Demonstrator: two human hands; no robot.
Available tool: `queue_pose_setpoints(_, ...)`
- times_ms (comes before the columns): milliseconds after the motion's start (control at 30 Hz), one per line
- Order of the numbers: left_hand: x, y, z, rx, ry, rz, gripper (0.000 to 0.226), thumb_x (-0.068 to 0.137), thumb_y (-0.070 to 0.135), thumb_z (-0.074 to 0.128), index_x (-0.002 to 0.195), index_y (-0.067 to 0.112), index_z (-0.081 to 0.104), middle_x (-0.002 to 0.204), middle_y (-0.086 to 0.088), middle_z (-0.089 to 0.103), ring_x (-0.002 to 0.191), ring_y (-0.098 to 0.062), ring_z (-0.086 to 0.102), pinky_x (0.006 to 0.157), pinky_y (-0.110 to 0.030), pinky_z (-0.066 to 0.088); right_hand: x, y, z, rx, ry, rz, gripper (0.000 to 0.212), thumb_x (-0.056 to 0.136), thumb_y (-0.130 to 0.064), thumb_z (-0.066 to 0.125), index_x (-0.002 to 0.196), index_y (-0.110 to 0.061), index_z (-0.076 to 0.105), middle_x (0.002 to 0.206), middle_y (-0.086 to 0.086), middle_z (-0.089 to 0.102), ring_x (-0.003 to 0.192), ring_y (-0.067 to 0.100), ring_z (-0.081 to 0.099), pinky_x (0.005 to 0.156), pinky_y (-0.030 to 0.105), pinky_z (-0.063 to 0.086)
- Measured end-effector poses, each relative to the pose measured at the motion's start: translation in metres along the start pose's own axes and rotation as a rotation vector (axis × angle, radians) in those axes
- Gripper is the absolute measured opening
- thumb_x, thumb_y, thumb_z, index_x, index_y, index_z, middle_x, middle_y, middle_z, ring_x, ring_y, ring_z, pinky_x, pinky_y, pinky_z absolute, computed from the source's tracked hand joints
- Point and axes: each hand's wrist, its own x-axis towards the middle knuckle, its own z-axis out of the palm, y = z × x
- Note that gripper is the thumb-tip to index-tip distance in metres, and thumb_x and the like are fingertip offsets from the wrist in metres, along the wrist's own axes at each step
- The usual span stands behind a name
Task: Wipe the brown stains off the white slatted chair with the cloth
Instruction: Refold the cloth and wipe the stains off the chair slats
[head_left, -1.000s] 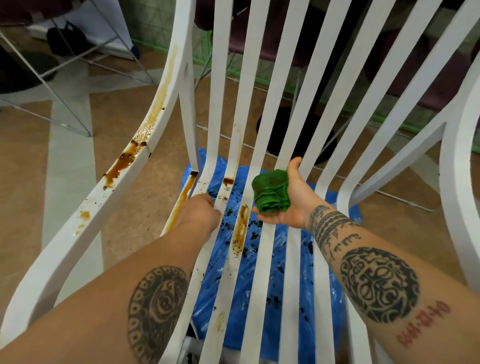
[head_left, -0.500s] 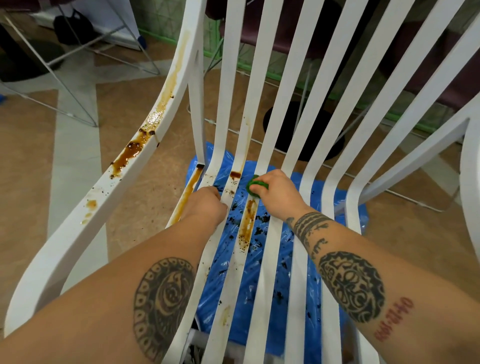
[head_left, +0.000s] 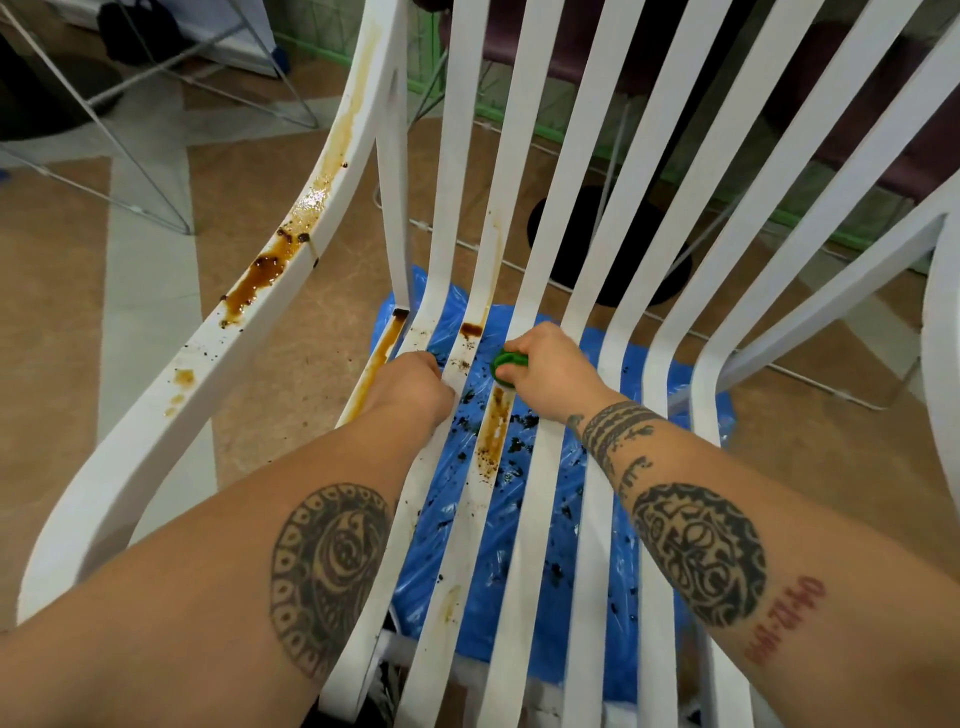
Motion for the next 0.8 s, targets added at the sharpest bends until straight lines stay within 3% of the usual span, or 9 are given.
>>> queue_pose_setpoints(100,-0.001,0.000,-0.002,-0.013,-0.003,-0.010,0.012,0.090,0.026,0.072,0.091,0.020,0.062,0.088,-0.004,0.059,0.084,-0.029,0.065,0.071,-0.039,0.062,-0.020,0.002,0.003,-0.130,-0.077,-0.098,0.036,0.100,-0.024,0.060,0.133,-0.010,0.063,0.116,0.005,0.049,0.106,0.025,0.055,0.087,0.032,0.044)
queue_pose_setpoints(200,-0.006,0.002,-0.005,-0.005,-0.020,-0.012,0.012,0.091,0.026,0.071,0.097,0.018,0.064,0.094,-0.007,0.063,0.087,-0.031,0.067,0.075,-0.042,0.063,-0.021,-0.002,-0.013,-0.249,-0.199,-0.107,0.026,0.100,-0.024,0.059,0.119,-0.010,0.070,0.111,0.005,0.059,0.103,0.026,0.059,0.087,0.039,0.052)
queue_pose_setpoints(300,-0.008,0.003,-0.007,-0.031,-0.012,0.005,0.013,0.093,0.026,0.070,0.100,0.015,0.065,0.098,-0.010,0.066,0.090,-0.032,0.067,0.078,-0.042,0.062,-0.012,-0.014,-0.019,-0.275,-0.103,-0.035,0.027,0.101,-0.019,0.052,0.109,-0.004,0.072,0.105,0.011,0.066,0.096,0.029,0.063,0.078,0.039,0.054)
queue_pose_setpoints(433,-0.016,0.001,-0.004,-0.052,-0.002,0.012,0.023,0.095,0.030,0.069,0.109,0.012,0.067,0.108,-0.012,0.067,0.097,-0.032,0.067,0.073,-0.037,0.057,-0.037,-0.018,0.006,-0.279,-0.015,-0.093,0.024,0.102,-0.012,0.049,0.113,-0.007,0.070,0.103,0.006,0.051,0.104,0.026,0.057,0.078,0.031,0.042)
queue_pose_setpoints(567,-0.034,0.003,-0.016,-0.018,-0.040,0.014,0.033,0.103,0.031,0.053,0.122,0.009,0.068,0.119,-0.015,0.069,0.105,-0.033,0.067,0.087,-0.040,0.058,-0.053,-0.017,-0.003,-0.302,-0.243,-0.122,0.026,0.104,-0.021,0.049,0.116,-0.008,0.067,0.111,0.008,0.057,0.099,0.025,0.056,0.081,0.038,0.048)
queue_pose_setpoints(633,-0.044,0.001,-0.023,-0.066,-0.063,0.009,0.033,0.103,0.025,0.048,0.120,0.004,0.068,0.120,-0.019,0.068,0.106,-0.036,0.066,0.092,-0.045,0.057,-0.049,-0.016,-0.011,-0.313,-0.259,-0.074,0.026,0.104,-0.016,0.047,0.116,-0.009,0.069,0.109,0.005,0.063,0.093,0.022,0.056,0.076,0.035,0.046)
queue_pose_setpoints(800,-0.074,-0.015,-0.031,-0.040,-0.043,-0.004,0.009,0.096,0.013,0.054,0.095,0.016,0.063,0.102,-0.012,0.069,0.089,-0.034,0.070,0.081,-0.046,0.062,-0.056,-0.022,-0.001,-0.227,-0.091,-0.125,0.027,0.104,-0.015,0.048,0.118,-0.008,0.069,0.120,0.009,0.063,0.112,0.028,0.059,0.088,0.034,0.047)
